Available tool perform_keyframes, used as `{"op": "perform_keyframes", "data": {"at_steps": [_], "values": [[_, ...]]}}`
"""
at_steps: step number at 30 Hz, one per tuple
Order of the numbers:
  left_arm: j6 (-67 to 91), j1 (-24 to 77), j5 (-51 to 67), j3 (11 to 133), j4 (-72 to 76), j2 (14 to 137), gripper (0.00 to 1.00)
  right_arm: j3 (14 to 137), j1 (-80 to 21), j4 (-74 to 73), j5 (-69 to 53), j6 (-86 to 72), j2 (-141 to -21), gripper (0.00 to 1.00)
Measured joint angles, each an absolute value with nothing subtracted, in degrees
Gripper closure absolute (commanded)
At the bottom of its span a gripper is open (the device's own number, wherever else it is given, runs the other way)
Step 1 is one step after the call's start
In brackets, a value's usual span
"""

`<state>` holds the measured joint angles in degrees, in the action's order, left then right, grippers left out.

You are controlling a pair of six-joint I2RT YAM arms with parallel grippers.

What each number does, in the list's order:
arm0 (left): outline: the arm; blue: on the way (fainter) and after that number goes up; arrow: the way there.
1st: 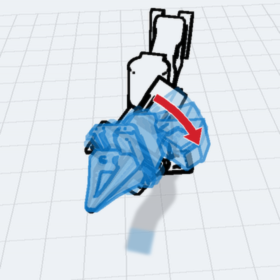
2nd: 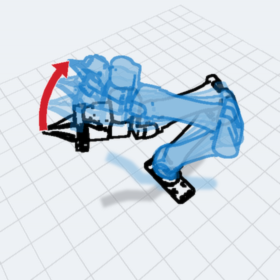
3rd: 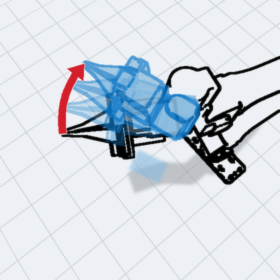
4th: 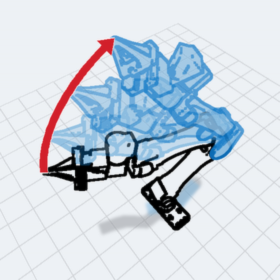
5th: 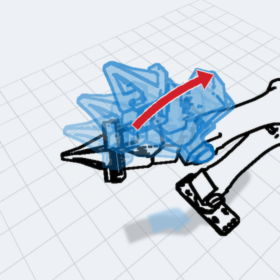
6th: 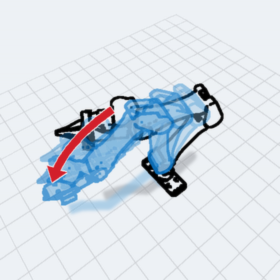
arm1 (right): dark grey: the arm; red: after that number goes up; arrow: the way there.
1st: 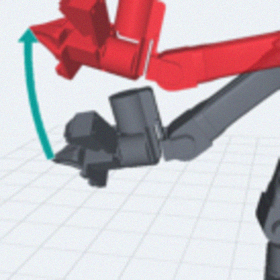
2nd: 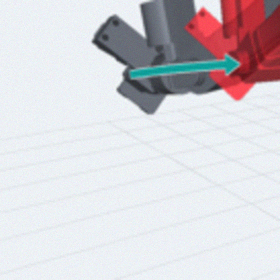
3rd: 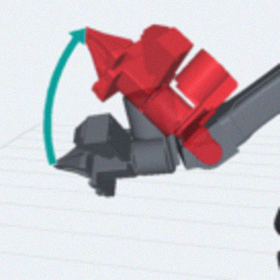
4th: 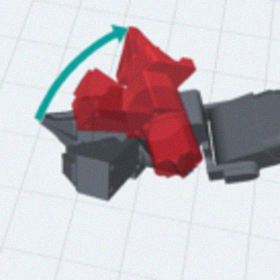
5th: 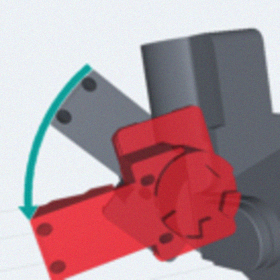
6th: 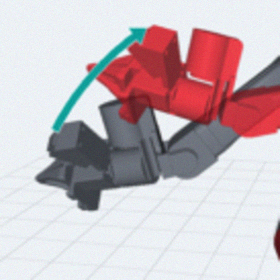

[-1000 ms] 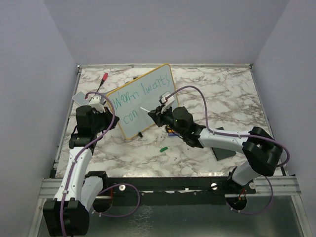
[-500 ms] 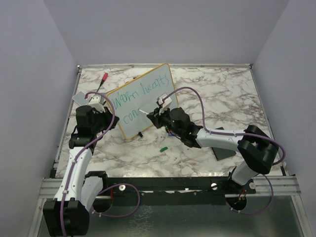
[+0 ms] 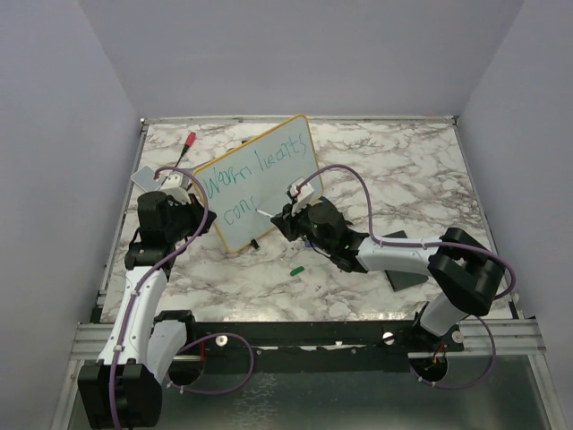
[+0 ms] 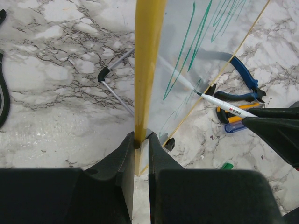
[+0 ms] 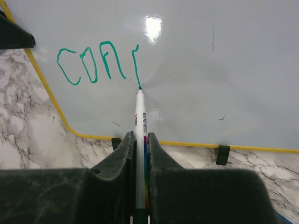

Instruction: Write a sentence on the whiteboard

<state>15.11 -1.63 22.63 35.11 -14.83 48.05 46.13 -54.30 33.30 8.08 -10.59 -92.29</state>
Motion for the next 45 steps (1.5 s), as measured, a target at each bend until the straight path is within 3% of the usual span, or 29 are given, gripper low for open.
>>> {"op": "perform_keyframes", "data": {"at_steps": [45], "values": [[15.11,-1.63,22.63,35.11,-14.81,48.05,1.0,50.11,-54.3,33.47,11.53,-9.65,-92.16,0.99]]}}
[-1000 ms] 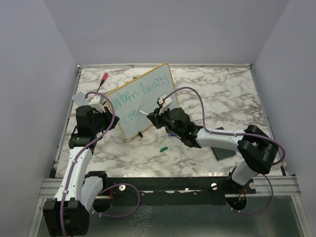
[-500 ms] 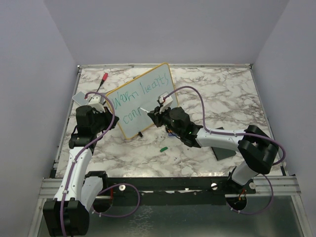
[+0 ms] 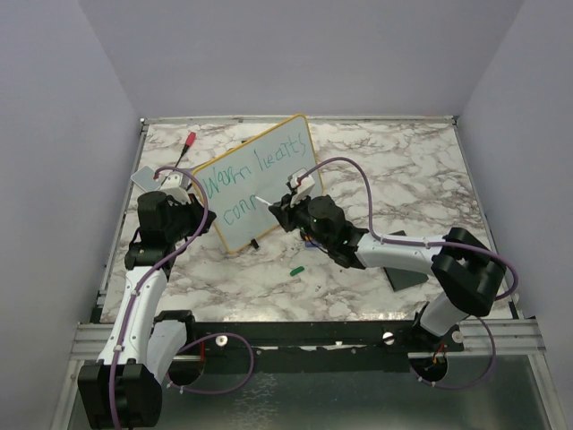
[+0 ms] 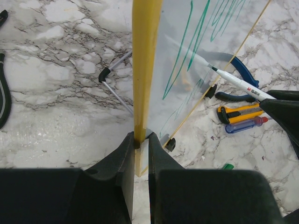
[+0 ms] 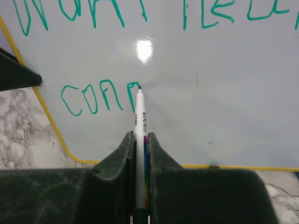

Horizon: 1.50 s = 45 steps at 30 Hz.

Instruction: Write a sentence on the whiteboard

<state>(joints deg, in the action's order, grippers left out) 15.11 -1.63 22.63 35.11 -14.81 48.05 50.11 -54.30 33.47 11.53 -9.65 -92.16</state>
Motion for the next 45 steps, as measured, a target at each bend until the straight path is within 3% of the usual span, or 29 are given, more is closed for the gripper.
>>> {"op": "perform_keyframes", "data": {"at_steps": [45], "values": [[15.11,-1.58,22.65,35.11,-14.98,48.05,1.0,46.59,-53.12,31.16,12.53,-8.93,-86.48,0.99]]}}
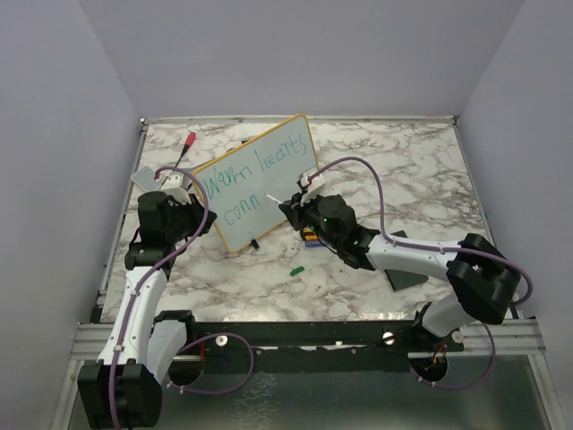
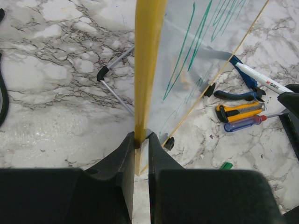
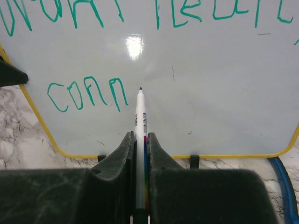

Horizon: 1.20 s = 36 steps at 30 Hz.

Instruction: Write a sentence on the whiteboard

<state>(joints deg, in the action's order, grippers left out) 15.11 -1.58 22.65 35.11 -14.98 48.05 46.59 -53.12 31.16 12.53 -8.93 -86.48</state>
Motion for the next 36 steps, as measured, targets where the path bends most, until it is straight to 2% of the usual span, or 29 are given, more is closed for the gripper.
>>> {"op": "perform_keyframes", "data": {"at_steps": [36], "values": [[15.11,-1.37,22.63,35.11,-15.14,48.05,1.0,48.4,-51.75,30.81,11.4,-7.6,-90.59,0.99]]}}
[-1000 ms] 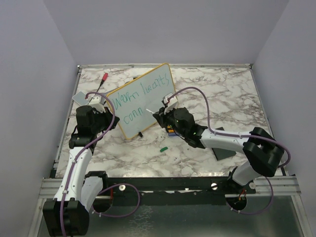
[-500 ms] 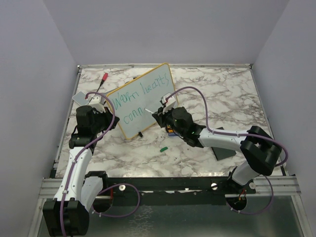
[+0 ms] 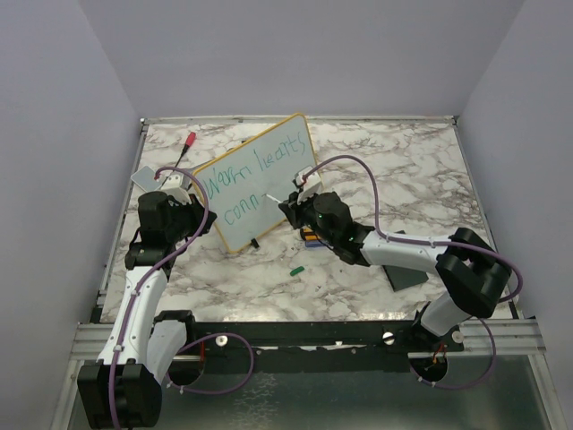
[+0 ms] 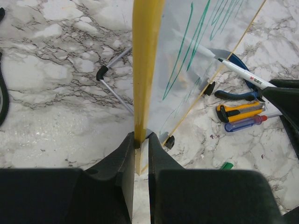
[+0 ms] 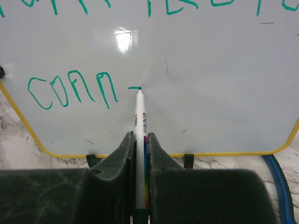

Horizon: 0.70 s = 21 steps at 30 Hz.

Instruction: Write a sentence on the whiteboard

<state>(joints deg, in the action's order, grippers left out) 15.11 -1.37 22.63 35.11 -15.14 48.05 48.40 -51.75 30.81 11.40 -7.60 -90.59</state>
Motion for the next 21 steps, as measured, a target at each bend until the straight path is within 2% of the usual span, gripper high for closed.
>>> {"op": "perform_keyframes", "data": {"at_steps": [21], "values": [[15.14,-1.37,22.63,35.11,-15.14,48.05,1.0,51.51,-50.81,31.14,12.14,-5.89,-90.59,0.99]]}}
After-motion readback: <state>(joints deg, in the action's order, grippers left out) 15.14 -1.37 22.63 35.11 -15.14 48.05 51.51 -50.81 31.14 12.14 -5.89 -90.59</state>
